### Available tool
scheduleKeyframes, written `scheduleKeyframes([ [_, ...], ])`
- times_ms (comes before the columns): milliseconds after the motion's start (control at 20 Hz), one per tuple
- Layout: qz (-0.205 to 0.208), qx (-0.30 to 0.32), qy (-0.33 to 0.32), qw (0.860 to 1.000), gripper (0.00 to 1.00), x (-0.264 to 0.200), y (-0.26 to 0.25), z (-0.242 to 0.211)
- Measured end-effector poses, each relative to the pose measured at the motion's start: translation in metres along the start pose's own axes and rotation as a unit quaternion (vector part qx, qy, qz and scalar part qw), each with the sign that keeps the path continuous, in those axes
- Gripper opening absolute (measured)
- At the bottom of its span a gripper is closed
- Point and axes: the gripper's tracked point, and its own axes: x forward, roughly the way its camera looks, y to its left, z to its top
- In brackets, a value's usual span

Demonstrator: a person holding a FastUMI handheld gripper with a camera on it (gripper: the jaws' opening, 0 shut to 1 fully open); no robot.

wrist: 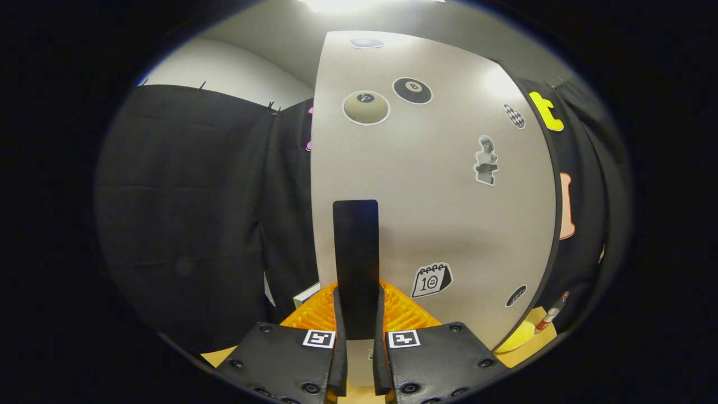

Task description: Open the shoe cabinet door, grab the shoes and put them into the shoe cabinet, then close the shoe cabinet door.

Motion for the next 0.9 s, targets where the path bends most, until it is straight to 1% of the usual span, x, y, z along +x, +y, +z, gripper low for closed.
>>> scheduleKeyframes([
  [350,0.016,0.012,-0.001,1.0,0.2,-0.027,-0.009,-0.001],
  [650,0.019,0.015,-0.004,1.0,0.2,-0.055,-0.029,0.0],
  [900,0.014,0.013,-0.009,1.0,0.2,-0.061,-0.04,-0.003],
])
